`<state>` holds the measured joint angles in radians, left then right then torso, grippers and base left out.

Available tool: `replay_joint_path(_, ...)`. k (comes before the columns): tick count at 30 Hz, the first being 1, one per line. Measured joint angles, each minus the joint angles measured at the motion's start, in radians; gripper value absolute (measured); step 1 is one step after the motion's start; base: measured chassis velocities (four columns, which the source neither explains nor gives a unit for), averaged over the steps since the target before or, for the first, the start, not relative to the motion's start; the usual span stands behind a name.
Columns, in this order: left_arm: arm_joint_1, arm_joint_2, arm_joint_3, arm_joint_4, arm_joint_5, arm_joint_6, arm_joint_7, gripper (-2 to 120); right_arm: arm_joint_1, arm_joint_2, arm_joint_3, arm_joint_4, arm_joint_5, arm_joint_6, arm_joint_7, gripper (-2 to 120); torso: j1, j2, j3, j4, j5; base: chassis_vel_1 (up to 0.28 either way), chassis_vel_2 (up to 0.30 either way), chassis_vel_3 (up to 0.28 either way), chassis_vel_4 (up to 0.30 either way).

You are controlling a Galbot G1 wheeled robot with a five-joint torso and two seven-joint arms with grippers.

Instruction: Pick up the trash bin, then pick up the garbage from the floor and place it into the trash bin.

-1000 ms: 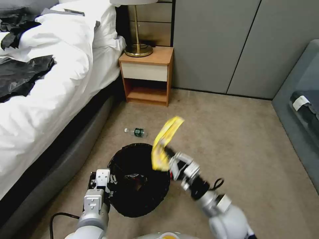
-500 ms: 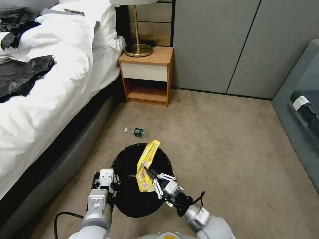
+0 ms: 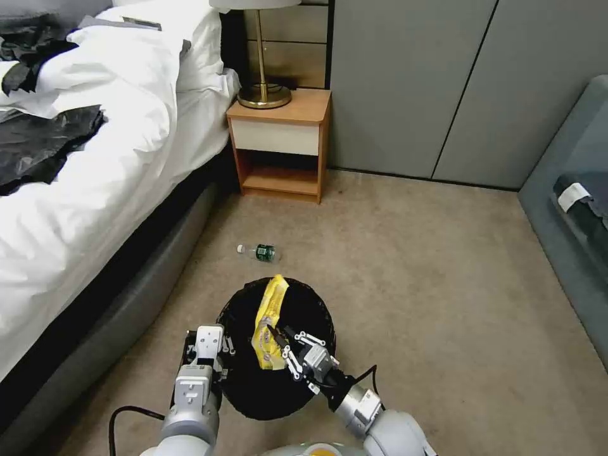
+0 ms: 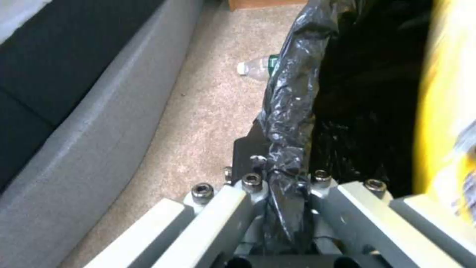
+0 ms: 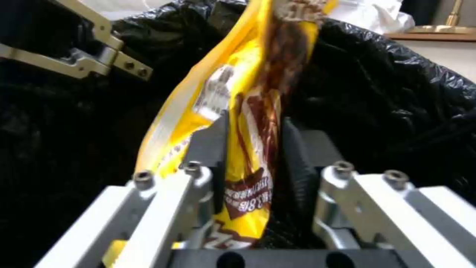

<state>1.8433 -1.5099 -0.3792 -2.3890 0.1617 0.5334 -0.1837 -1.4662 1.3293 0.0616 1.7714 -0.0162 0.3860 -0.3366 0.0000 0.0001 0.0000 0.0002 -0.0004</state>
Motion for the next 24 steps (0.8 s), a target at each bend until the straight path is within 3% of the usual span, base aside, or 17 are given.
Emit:
replay_joint_path(4, -0.001, 0.006, -0.003, 0.0, -0.003, 0.0, 0.0, 0, -0.01, -0.022, -0.006, 0.021, -0.006, 0.001, 0.001, 53, 0.0, 0.0, 0.0, -0.0004, 0.0008, 0.0, 0.0, 0.0, 0.0)
replay_joint_path(6, -0.002, 0.007, -0.003, 0.0, -0.004, -0.001, 0.0, 0, -0.011, -0.026, -0.005, 0.026, -0.006, 0.001, 0.002, 55, 0.0, 0.0, 0.0, -0.0003, 0.0007, 0.0, 0.0, 0.0, 0.0)
replay_joint_path(8, -0.005, 0.008, -0.003, 0.002, -0.006, -0.006, 0.008, 0, -0.015, -0.031, -0.005, 0.033, -0.006, 0.001, 0.003, 67, 0.0, 0.0, 0.0, -0.0003, 0.0008, 0.0, 0.0, 0.0, 0.0)
replay_joint_path(17, -0.012, 0.011, -0.02, 0.008, -0.024, -0.047, 0.026, 0, -0.026, -0.058, 0.002, 0.079, -0.014, 0.022, 0.004, 97, 0.0, 0.0, 0.0, -0.0001, 0.0004, 0.0, 0.0, 0.0, 0.0)
replay_joint_path(24, -0.018, 0.009, -0.025, 0.013, -0.032, -0.049, 0.027, 0, -0.036, -0.069, 0.013, 0.136, -0.03, 0.052, 0.003, 100, 0.0, 0.0, 0.0, -0.0001, 0.0004, 0.0, 0.0, 0.0, 0.0)
